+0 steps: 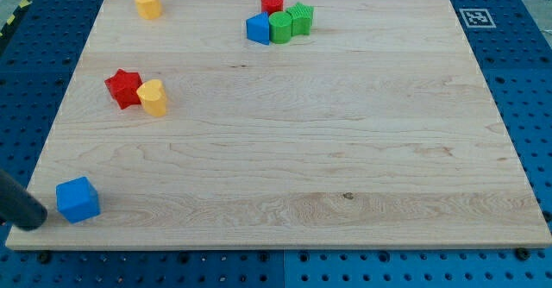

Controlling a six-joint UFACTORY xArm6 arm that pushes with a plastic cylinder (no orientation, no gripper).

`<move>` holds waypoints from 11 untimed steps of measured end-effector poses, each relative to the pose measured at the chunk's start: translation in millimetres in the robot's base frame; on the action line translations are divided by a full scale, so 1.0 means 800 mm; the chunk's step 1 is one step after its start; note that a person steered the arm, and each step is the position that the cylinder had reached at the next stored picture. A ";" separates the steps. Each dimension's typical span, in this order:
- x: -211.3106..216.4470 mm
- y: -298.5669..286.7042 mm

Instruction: Slide the blue cube closer to the yellow heart

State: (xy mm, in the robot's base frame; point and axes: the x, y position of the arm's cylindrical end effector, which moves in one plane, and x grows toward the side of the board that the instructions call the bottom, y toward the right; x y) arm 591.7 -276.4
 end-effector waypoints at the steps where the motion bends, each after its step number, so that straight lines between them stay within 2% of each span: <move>1: -0.011 0.003; 4: 0.012 0.059; 7: -0.043 0.147; 10: -0.128 0.163; 11: -0.132 0.181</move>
